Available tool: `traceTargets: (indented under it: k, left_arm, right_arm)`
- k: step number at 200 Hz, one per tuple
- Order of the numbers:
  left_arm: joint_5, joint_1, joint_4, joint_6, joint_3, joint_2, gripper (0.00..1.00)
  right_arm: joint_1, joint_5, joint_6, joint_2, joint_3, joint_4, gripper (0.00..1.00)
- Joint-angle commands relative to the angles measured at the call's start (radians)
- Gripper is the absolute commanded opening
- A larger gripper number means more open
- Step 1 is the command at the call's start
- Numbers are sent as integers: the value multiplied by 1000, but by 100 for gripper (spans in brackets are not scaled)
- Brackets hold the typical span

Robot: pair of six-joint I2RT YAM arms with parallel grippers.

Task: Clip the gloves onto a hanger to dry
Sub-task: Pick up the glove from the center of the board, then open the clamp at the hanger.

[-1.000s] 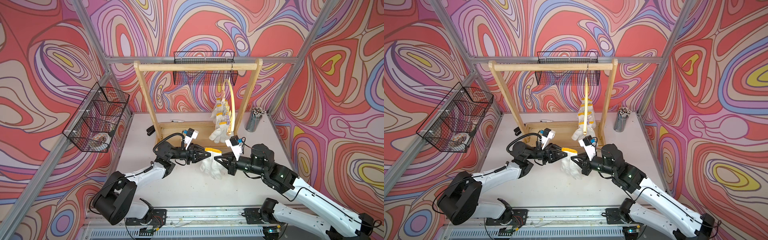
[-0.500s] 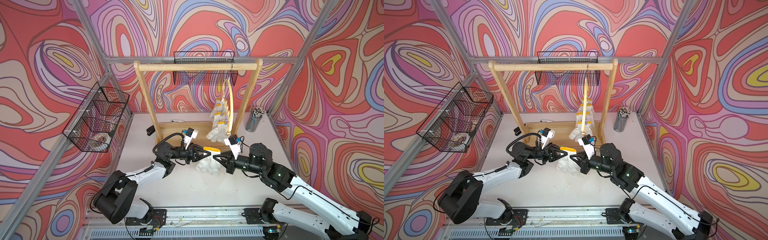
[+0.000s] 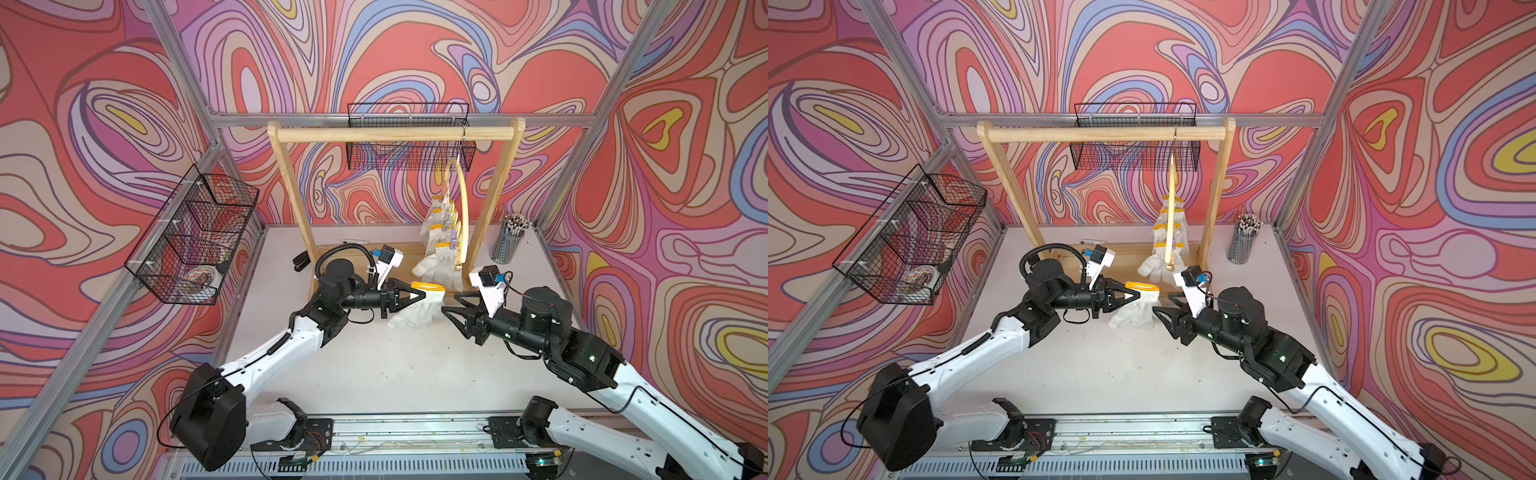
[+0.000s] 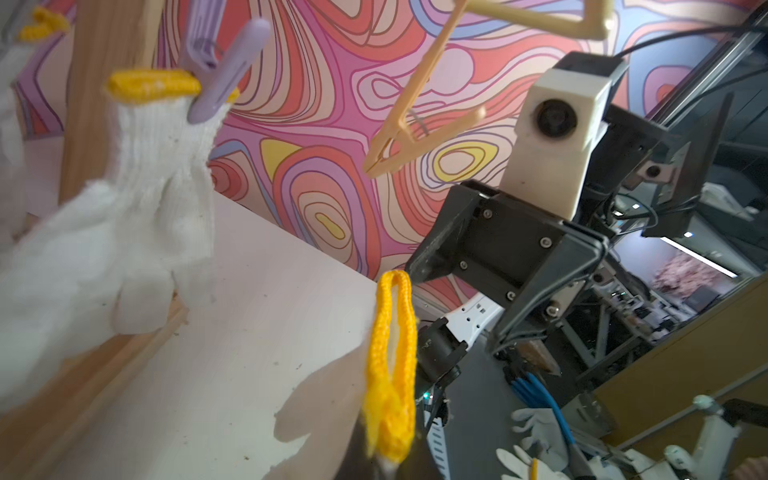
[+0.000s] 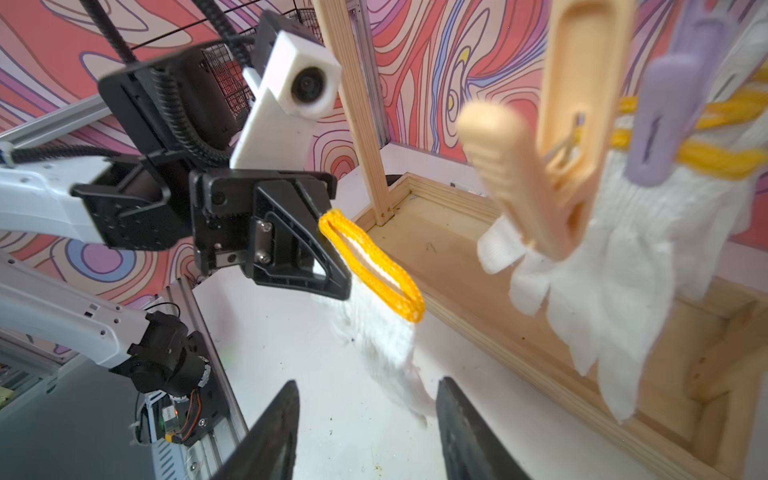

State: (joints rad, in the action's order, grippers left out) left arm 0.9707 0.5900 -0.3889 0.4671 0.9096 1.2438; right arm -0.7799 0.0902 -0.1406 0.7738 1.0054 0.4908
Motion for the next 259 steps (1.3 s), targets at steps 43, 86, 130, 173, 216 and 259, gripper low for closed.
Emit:
traceTargets:
  k: [43, 86, 130, 173, 216, 259]
  left_arm:
    - [-118, 31, 444, -395, 209, 42, 0]
    - [-221, 66, 537, -489, 326, 118, 0]
    - [-243, 68, 458, -444, 330, 154, 0]
    - [-293, 77, 441, -452, 323, 143, 0]
    - [-252, 79, 373, -445, 305, 137, 0]
    - [-227, 79, 330, -423, 318, 163, 0]
  right_arm:
    - [1, -165, 281, 93, 254, 197, 59]
    - [4, -232, 348, 133, 353, 302, 61]
    - [17, -196, 372, 251, 400, 280, 62]
    - [268, 56, 361, 253, 369, 238, 62]
    - [375, 340, 412, 311, 387, 233, 62]
    - [407, 494, 509, 384, 441, 341, 63]
